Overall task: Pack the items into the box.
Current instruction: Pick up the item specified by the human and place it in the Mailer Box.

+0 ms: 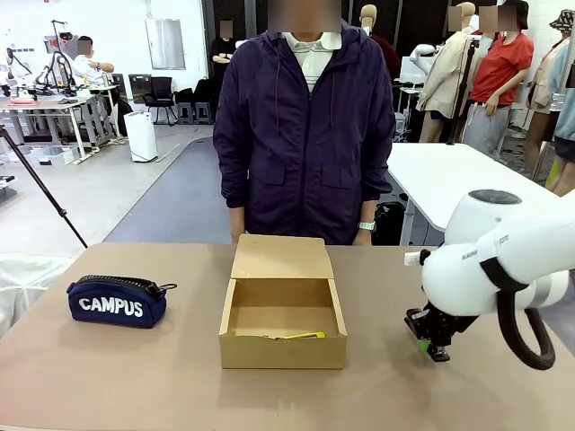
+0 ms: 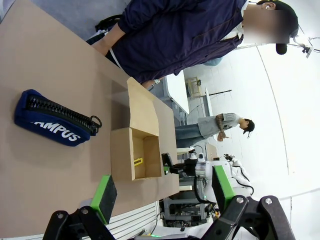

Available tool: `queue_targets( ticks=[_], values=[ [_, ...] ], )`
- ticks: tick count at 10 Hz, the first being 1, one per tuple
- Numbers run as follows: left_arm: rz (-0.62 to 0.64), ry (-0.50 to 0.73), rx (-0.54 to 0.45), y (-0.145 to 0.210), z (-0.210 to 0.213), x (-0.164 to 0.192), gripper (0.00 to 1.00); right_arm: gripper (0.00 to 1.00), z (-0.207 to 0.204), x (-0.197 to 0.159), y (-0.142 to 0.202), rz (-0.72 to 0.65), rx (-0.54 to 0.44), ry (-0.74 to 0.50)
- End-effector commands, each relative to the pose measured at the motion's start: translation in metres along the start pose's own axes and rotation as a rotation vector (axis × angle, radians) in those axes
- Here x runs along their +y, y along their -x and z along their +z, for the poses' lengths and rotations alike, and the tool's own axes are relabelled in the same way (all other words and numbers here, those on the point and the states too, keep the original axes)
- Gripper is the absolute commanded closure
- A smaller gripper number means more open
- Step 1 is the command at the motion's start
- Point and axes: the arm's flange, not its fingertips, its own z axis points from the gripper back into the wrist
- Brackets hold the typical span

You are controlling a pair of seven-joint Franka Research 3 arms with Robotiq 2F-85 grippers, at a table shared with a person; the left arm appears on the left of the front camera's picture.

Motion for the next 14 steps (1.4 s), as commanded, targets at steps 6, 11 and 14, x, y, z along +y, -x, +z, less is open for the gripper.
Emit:
queue_targets(
  ticks=[6,11,14],
  values=[
    [0.000,0.021,-0.007,0.000,0.000,-0.001,0.00,1.00,0.214,0.019,0.111,0.072,-0.039,-0.036],
    [0.000,0.021,-0.007,0.000,0.000,-0.001,0.00,1.00,0.227,0.020,0.111,0.073,-0.030,0.009],
    [0.000,0.021,-0.007,0.000,0.000,-0.001,0.00,1.00,0.196,0.072,0.029,0.586,-0.135,-0.115]
  ],
)
